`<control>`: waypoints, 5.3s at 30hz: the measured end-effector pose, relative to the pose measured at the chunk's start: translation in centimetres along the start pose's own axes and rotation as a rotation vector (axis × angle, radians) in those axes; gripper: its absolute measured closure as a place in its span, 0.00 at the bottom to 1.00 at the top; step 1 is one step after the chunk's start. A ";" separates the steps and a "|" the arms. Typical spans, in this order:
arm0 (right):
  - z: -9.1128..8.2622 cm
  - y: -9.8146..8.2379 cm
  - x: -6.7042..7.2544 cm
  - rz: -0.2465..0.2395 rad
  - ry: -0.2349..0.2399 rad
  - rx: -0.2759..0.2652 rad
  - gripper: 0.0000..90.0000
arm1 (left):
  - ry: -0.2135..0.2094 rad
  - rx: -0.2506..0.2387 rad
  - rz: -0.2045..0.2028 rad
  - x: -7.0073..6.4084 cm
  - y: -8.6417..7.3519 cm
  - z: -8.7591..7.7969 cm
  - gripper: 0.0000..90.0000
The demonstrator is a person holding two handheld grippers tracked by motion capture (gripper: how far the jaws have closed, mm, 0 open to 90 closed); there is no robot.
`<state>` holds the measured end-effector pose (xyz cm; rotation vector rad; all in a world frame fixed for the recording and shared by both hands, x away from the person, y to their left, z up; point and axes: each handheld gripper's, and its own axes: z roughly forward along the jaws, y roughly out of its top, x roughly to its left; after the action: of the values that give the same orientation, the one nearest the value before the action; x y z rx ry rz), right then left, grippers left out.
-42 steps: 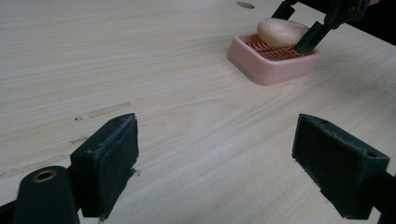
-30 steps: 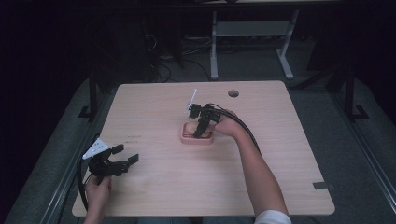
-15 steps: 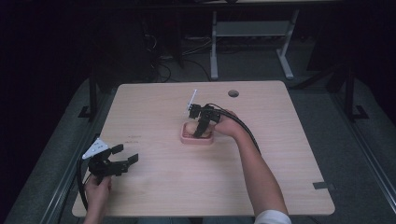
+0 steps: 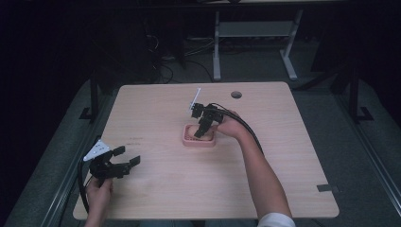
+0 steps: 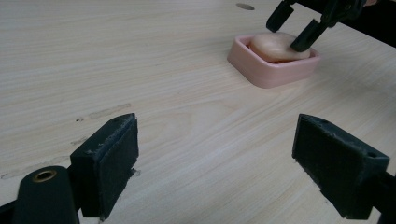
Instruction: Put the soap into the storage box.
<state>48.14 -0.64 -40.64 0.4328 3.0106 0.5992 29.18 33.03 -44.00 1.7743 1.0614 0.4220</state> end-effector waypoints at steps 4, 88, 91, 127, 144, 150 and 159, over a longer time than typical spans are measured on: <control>-0.4 -0.1 0.0 -0.002 -0.003 -0.006 0.37 | -0.002 -0.002 -0.001 -0.1 0.0 0.0 0.16; -5.0 -8.1 1.9 0.115 -0.039 -0.029 0.28 | -0.003 0.011 0.016 -0.4 0.0 0.3 0.16; -4.9 -8.5 2.0 0.122 -0.037 -0.030 0.28 | 0.000 0.012 0.017 -0.5 0.0 0.3 0.16; -5.2 -12.9 3.0 0.168 -0.049 -0.043 0.26 | -0.002 0.020 0.024 -0.7 0.0 0.5 0.16; -5.4 -14.7 4.0 0.178 -0.052 -0.061 0.27 | -0.003 0.021 0.024 -0.7 0.0 0.5 0.16; -5.4 -15.6 4.5 0.185 -0.048 -0.060 0.26 | -0.005 0.023 0.027 -0.7 0.0 0.6 0.16; -5.2 -17.0 4.9 0.204 -0.046 -0.062 0.26 | -0.005 0.027 0.030 -0.8 0.0 0.6 0.16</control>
<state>38.46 -16.21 -42.25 0.7450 2.9165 0.6825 29.16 32.07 -44.11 1.8165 1.0423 0.4233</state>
